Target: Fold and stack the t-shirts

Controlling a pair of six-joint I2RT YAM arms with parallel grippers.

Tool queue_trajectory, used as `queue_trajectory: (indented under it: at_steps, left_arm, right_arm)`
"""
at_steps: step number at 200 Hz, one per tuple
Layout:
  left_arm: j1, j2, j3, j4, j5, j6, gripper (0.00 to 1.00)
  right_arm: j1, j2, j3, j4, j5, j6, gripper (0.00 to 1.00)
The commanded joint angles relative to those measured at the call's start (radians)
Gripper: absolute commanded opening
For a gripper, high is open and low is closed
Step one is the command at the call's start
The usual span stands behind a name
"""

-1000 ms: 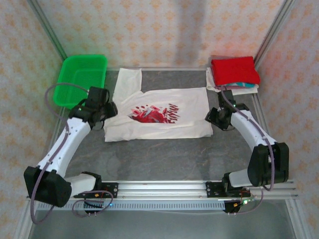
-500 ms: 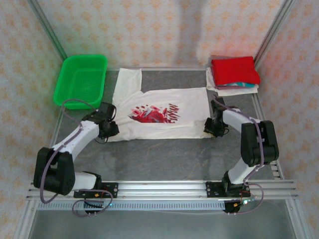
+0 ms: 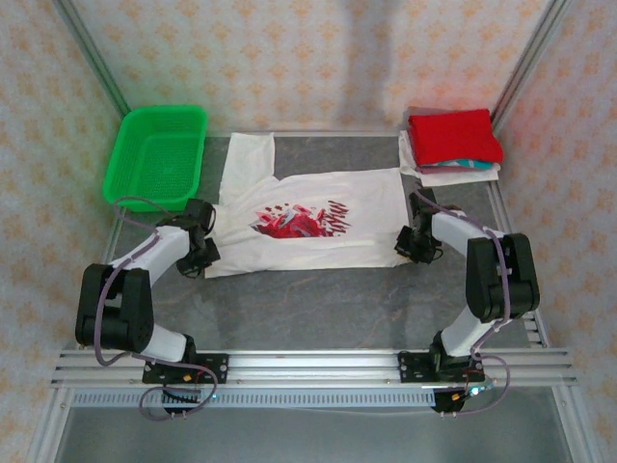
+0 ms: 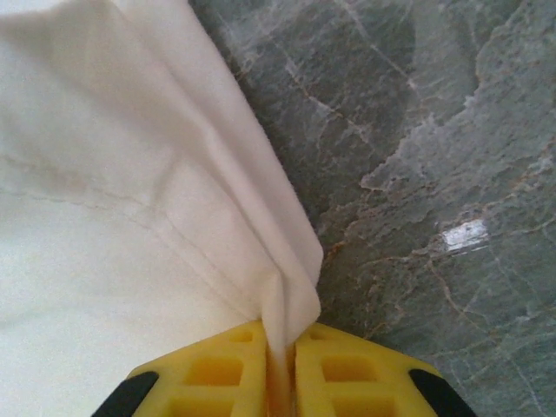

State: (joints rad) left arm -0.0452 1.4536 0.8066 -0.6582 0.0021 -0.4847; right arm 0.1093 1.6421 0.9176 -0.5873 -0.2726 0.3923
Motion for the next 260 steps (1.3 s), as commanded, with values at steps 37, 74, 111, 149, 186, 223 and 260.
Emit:
queue_trajectory:
  at_steps: [37, 74, 111, 149, 186, 223, 260]
  left_arm:
    - [0.009, -0.191, 0.098, -0.036, 0.018, -0.022, 0.26]
    - [0.031, -0.074, 0.252, -0.056, 0.046, 0.009, 0.43]
    - [0.033, 0.065, 0.285, 0.004, 0.096, -0.006, 0.47]
    - [0.031, 0.145, 0.281, 0.030, 0.100, -0.040, 0.50]
    - [0.032, 0.148, 0.215, 0.077, 0.082, -0.044, 0.51]
    - [0.031, 0.138, 0.155, 0.110, 0.078, -0.078, 0.46]
    - [0.030, 0.102, 0.121, 0.134, 0.063, -0.087, 0.24]
  right_arm:
    - [-0.013, -0.076, 0.003, -0.049, 0.022, 0.005, 0.44]
    - [-0.003, -0.179, 0.070, -0.101, 0.122, -0.008, 0.56]
    - [0.124, -0.260, 0.114, -0.019, 0.165, -0.071, 0.62]
    - [0.235, -0.283, 0.116, 0.107, 0.135, -0.102, 0.68]
    - [0.239, -0.190, 0.163, 0.073, 0.146, -0.095, 0.68]
    - [0.240, -0.139, 0.168, 0.085, 0.134, -0.079, 0.68]
    - [0.244, -0.115, 0.171, 0.098, 0.128, -0.070, 0.68]
